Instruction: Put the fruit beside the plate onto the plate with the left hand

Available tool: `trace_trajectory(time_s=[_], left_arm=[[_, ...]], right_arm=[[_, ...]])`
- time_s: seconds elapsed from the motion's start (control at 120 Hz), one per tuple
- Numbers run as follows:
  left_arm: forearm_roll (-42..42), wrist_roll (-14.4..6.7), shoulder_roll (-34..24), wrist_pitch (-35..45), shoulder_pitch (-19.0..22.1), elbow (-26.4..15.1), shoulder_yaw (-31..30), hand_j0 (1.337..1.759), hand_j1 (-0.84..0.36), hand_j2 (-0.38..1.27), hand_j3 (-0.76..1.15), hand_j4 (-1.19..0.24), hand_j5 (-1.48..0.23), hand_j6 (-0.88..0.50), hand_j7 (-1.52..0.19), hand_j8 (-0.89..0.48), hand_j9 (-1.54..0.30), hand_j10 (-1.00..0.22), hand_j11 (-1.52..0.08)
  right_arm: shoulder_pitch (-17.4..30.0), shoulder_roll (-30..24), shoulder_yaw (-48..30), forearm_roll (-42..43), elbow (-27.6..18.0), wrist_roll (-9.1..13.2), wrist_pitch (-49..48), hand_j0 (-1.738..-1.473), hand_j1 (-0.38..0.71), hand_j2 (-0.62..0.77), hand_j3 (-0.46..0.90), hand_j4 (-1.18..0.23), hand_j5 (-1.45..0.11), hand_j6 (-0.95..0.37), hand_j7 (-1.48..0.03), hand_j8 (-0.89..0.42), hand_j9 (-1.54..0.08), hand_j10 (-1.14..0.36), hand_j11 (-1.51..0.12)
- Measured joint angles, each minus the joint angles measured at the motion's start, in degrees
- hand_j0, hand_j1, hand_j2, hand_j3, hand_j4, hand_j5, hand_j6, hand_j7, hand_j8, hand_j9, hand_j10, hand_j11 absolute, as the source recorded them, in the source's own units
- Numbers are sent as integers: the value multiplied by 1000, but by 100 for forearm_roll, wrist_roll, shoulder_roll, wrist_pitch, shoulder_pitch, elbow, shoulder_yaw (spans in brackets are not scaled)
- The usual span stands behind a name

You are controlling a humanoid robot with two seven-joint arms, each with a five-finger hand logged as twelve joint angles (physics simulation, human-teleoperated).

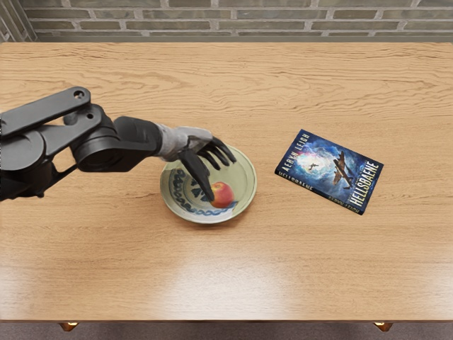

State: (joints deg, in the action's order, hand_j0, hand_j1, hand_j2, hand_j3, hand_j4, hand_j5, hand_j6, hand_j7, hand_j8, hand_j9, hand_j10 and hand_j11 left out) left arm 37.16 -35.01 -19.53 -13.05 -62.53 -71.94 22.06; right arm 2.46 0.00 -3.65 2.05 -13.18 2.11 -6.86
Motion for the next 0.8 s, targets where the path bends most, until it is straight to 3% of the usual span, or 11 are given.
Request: trace_trajectory(time_s=[0.083,0.225,0.417,0.675,0.8], left_arm=[[-33,0,-24,-99,-27,-4,66,1658,70,213,0,-264,-354,-197,-350,-186,-347,-268,-347],[-798,1,-274,-1404,-87,-8,723,1658,203,108,0,-138,-184,-104,-182,-99,-181,-140,-180],[-2754,1,-1475,-2071,40,9,1588,1658,285,44,0,-60,-80,-47,-79,-45,-78,-61,-78],[-4482,1,-2624,-2187,1278,119,1825,1658,328,13,0,-19,-26,-16,-26,-15,-26,-19,-26],[-4842,1,-3103,-2195,1414,144,1836,1658,336,7,0,-11,-15,-8,-15,-8,-15,-11,-15]], right_arm=[[0,0,2,1,0,0,0,-1658,-331,-3,0,-15,-20,-15,-20,-15,-20,-15,-20],[0,0,2,3,0,0,0,-1658,-331,-3,0,-15,-20,-15,-20,-15,-20,-15,-20],[0,0,1,4,0,0,0,-1658,-331,-3,0,-15,-20,-15,-20,-15,-20,-15,-20],[0,0,-1,4,0,0,0,-1658,-331,-3,0,-15,-20,-15,-20,-15,-20,-15,-20],[0,0,0,5,0,0,0,-1658,-331,-3,0,-15,-20,-15,-20,-15,-20,-15,-20]])
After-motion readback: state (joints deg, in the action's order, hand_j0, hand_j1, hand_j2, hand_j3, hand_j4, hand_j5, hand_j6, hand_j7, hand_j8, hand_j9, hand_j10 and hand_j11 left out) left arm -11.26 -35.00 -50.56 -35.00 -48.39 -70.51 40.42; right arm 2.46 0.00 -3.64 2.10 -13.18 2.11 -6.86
